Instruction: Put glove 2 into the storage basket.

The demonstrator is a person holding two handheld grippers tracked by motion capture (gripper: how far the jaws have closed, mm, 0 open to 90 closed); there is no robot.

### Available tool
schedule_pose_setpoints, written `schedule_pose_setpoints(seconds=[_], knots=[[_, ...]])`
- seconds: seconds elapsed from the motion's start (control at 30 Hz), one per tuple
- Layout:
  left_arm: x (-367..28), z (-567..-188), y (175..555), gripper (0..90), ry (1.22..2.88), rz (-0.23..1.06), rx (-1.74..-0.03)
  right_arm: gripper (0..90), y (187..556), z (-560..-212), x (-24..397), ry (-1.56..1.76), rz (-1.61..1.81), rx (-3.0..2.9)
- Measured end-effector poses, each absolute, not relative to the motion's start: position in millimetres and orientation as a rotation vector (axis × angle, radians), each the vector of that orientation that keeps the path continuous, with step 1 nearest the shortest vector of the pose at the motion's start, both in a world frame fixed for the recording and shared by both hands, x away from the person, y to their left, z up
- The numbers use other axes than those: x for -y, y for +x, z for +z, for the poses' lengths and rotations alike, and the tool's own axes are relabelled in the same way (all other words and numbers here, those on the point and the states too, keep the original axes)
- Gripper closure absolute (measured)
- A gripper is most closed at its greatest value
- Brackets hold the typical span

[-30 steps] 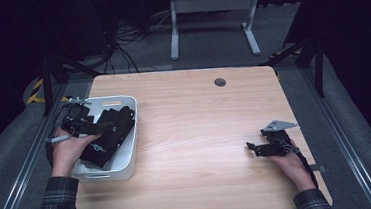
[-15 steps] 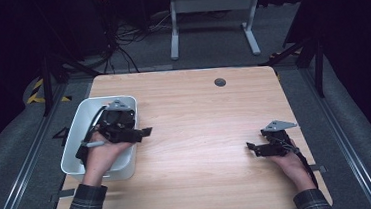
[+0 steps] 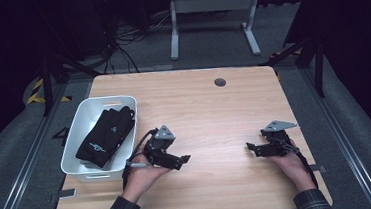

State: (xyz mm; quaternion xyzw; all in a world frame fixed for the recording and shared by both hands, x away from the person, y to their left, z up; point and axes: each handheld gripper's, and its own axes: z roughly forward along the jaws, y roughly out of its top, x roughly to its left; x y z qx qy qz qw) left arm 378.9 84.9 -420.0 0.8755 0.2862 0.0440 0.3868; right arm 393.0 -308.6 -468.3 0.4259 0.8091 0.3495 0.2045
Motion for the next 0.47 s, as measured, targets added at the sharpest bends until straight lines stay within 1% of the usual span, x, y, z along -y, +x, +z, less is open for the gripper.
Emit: schedule_pose_setpoints(seconds=[0.2, 0.47], knots=[[-71, -449, 379, 15.2, 2.311, 0.09, -0.724, 18.4, 393, -468, 308, 1.187, 0.976, -2.257], [-68, -458, 380, 15.2, 2.354, 0.084, -0.72, 18.3, 393, -468, 308, 1.185, 0.976, -2.259]])
